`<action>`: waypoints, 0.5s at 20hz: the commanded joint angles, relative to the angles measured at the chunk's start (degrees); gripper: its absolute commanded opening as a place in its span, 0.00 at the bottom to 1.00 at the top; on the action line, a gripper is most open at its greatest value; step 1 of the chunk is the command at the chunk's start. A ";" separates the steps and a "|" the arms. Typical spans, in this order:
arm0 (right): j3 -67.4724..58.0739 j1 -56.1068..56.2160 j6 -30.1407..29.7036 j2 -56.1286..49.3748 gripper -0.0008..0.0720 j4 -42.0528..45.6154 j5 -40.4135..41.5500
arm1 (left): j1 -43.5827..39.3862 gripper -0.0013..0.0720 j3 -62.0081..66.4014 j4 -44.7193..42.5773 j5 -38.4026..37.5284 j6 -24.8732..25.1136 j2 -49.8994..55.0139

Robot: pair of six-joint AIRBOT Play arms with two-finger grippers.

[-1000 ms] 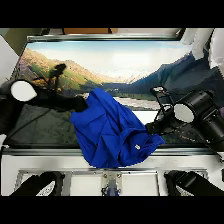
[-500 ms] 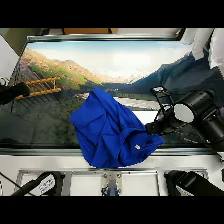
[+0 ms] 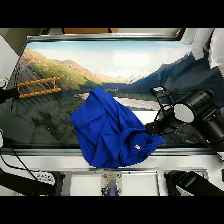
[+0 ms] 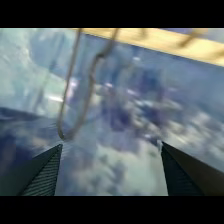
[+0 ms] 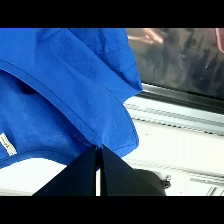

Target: Fold the clothes and pants, and hang the long-sleeved shirts on hangers.

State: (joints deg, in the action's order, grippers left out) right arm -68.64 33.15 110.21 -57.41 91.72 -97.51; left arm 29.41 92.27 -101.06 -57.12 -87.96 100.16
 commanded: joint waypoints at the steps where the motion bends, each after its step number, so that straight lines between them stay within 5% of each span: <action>1: 0.00 0.04 0.00 -0.04 0.03 -0.02 0.00 | 0.81 0.91 6.49 -3.87 0.31 0.09 8.79; 10: 0.00 0.04 0.00 -0.15 0.03 -0.04 0.00 | 1.51 0.91 13.00 -6.01 4.11 0.15 17.09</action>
State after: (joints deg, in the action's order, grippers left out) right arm -68.64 33.15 110.21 -57.52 91.70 -97.51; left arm 30.44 104.40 -106.10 -55.46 -87.72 115.68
